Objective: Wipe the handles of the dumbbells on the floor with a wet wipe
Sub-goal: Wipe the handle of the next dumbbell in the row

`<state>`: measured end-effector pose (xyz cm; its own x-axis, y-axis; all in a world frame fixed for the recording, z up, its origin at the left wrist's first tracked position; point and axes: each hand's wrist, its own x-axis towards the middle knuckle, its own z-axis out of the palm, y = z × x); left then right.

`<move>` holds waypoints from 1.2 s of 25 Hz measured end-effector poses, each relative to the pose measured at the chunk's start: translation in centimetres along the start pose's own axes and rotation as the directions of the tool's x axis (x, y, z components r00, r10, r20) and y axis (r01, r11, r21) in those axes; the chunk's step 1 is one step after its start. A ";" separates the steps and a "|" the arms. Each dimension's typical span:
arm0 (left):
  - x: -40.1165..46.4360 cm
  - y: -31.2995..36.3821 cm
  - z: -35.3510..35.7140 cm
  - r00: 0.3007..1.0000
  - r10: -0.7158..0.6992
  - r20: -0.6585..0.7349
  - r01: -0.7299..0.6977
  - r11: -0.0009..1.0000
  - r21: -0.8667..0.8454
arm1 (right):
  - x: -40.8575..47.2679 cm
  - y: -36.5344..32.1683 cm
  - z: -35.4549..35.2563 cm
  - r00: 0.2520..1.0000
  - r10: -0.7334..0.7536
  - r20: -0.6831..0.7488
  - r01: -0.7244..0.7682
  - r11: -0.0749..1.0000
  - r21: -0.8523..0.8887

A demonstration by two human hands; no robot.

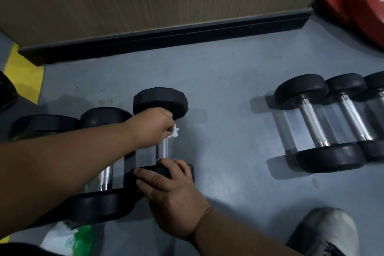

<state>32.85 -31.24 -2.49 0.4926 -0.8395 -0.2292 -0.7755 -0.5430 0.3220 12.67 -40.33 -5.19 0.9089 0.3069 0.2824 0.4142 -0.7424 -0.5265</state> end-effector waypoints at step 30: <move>0.9 -0.1 -1.0 0.985 -0.161 0.059 0.159 0.987 0.038 | 0.0 0.2 -0.5 0.998 0.001 0.061 -0.003 1.000 0.027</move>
<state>33.79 -31.96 -1.77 0.5869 -0.7388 -0.3314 -0.7022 -0.6681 0.2460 12.72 -40.74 -4.91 0.9106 0.3420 0.2322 0.4130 -0.7272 -0.5484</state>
